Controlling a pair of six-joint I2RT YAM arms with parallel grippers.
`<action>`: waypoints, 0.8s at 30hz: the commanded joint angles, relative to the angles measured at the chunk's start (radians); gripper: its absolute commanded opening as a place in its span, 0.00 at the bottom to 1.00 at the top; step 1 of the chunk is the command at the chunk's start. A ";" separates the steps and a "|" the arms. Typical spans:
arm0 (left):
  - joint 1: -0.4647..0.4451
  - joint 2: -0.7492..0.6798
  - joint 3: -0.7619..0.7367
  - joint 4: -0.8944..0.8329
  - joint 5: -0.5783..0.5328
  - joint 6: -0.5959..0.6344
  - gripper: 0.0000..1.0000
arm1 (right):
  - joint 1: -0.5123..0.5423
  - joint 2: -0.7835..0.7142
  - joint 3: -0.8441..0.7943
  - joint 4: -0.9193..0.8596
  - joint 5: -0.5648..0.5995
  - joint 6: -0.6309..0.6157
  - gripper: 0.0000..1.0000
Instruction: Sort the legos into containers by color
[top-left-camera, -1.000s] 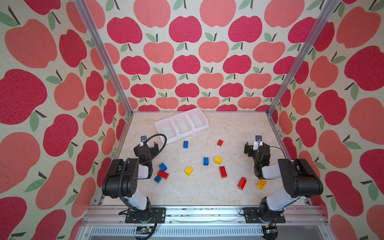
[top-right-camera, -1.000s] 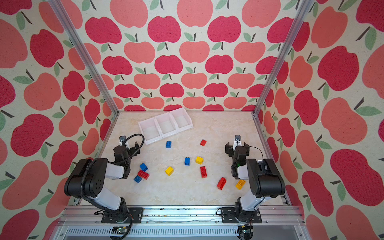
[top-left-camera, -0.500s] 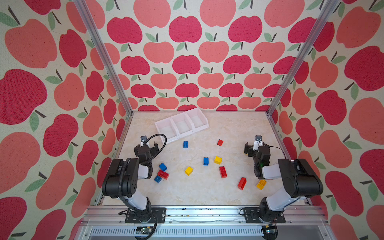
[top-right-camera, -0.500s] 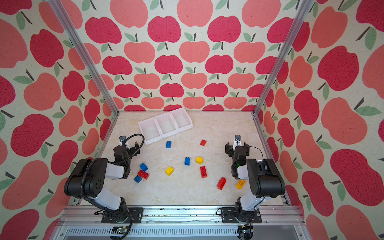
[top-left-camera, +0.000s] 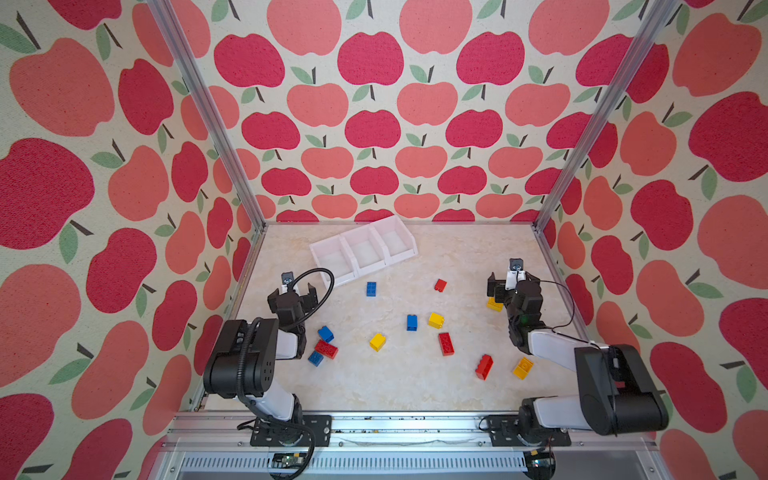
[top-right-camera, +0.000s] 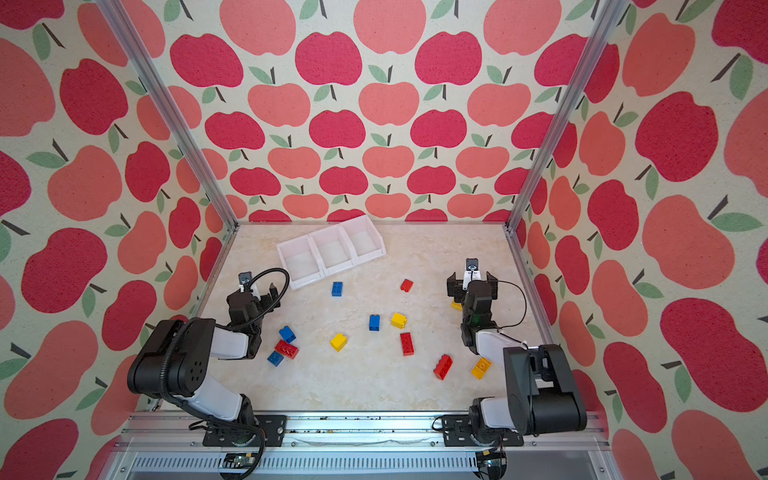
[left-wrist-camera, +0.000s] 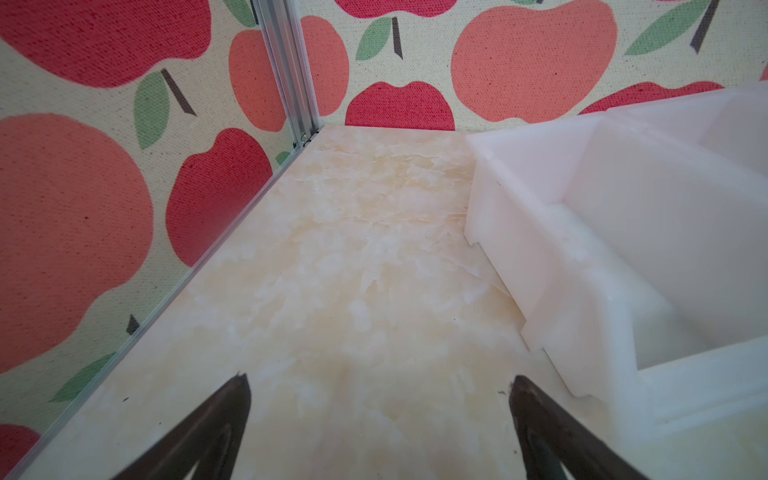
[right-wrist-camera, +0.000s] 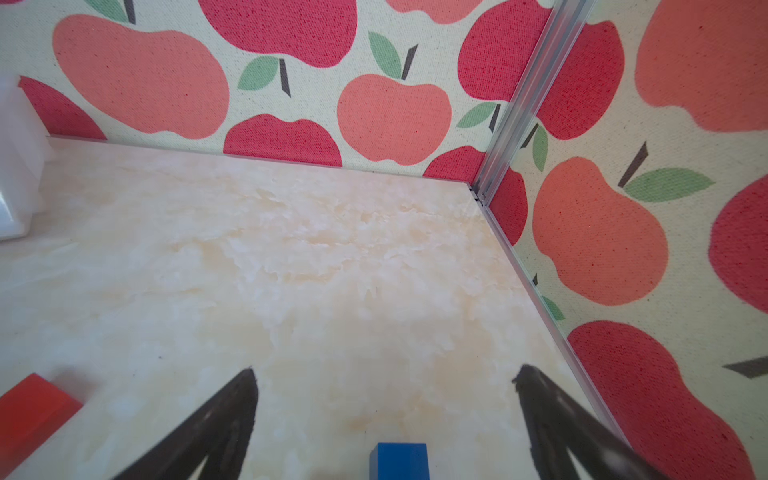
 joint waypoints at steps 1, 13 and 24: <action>0.009 -0.026 0.013 -0.027 0.012 -0.006 1.00 | 0.014 -0.054 0.022 -0.153 0.018 0.019 0.99; 0.008 -0.197 0.169 -0.427 -0.054 -0.026 0.99 | 0.042 -0.131 0.114 -0.365 -0.015 0.059 0.99; -0.023 -0.113 0.593 -1.054 0.066 -0.242 0.99 | 0.084 -0.144 0.224 -0.581 -0.016 0.104 0.99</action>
